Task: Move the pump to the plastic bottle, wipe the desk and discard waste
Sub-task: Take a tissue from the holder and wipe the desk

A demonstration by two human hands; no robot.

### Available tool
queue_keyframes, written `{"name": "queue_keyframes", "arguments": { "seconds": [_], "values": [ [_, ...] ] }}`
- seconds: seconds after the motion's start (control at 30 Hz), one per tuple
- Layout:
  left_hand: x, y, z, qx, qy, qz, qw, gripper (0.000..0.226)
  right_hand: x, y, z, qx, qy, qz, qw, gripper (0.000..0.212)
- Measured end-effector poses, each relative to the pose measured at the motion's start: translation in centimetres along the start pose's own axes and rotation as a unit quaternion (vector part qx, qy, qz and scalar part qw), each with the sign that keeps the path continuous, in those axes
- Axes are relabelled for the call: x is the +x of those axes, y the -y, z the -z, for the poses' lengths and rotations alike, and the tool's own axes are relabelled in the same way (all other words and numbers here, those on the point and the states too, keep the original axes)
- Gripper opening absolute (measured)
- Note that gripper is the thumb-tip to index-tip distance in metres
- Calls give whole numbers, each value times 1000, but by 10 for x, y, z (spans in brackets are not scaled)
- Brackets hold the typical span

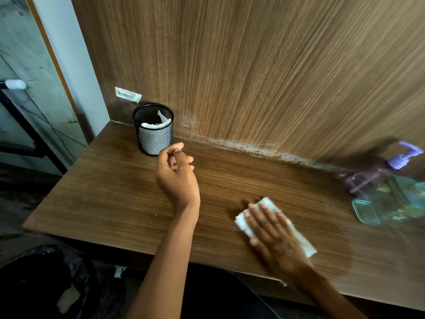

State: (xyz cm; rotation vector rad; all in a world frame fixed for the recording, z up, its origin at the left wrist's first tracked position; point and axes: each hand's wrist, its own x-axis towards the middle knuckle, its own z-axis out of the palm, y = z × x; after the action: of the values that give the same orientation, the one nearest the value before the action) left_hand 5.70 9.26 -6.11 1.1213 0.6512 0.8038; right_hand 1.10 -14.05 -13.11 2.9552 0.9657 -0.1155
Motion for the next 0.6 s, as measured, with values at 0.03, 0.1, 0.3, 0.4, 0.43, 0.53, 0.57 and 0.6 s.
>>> {"name": "queue_keyframes", "arguments": {
  "seconds": [0.03, 0.1, 0.3, 0.4, 0.43, 0.53, 0.57, 0.6],
  "values": [
    [-2, 1, -1, 2, 9, 3, 1000, 17, -3, -17, 1, 12, 12, -54, 998, 52],
    [-4, 3, -2, 6, 25, 12, 1000, 17, 6, -46, 4, 47, -12, -149, 988, 58],
    [-9, 7, -7, 37, 60, 10, 997, 17, 112, -27, 17, 85, 39, -258, 962, 56],
    [-11, 9, -11, 46, 64, 8, 997, 17, 131, 15, 15, 77, 38, -174, 981, 59],
    [-12, 10, -14, 45, 67, 10, 997, 18, 121, 27, 13, 68, 27, -129, 989, 63],
    [-13, 12, -17, 42, 68, 13, 997, 19, 63, 40, 9, 33, -14, -20, 999, 70],
    [-13, 12, -17, 42, 67, 16, 997, 19, 40, 31, 4, 18, -15, -11, 1000, 66],
    [-13, 11, -17, 40, 66, 19, 997, 19, 19, 16, 2, 6, -3, -14, 1000, 61]
  ]
}}
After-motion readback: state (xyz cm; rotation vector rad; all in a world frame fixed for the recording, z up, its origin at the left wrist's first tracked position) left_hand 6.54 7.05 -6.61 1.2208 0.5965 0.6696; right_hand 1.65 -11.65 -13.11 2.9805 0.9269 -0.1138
